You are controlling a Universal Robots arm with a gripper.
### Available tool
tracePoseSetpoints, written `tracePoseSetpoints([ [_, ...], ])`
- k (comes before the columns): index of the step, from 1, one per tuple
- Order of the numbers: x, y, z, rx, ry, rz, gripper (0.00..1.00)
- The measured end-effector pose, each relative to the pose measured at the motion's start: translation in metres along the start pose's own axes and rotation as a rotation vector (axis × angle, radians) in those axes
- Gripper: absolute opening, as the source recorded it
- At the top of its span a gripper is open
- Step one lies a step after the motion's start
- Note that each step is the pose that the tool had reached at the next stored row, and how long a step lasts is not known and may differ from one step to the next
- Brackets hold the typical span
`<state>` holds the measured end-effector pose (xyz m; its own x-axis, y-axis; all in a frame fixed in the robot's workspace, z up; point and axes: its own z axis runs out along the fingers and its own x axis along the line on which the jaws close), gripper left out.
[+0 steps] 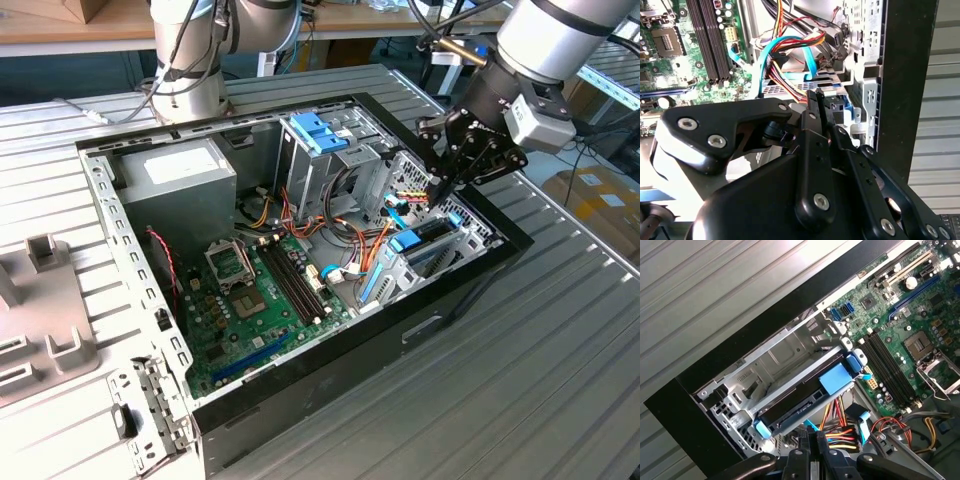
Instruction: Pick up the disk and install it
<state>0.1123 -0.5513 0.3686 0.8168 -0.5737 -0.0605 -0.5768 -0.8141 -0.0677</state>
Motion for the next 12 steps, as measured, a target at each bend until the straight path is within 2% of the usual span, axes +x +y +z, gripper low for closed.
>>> tracePoseSetpoints([
  [1, -0.0024, 0.0017, 0.0001, 0.0001, 0.0000, 0.000, 0.17],
  [12, -0.0110, 0.0078, 0.0002, 0.0000, 0.0000, 0.000, 0.17],
])
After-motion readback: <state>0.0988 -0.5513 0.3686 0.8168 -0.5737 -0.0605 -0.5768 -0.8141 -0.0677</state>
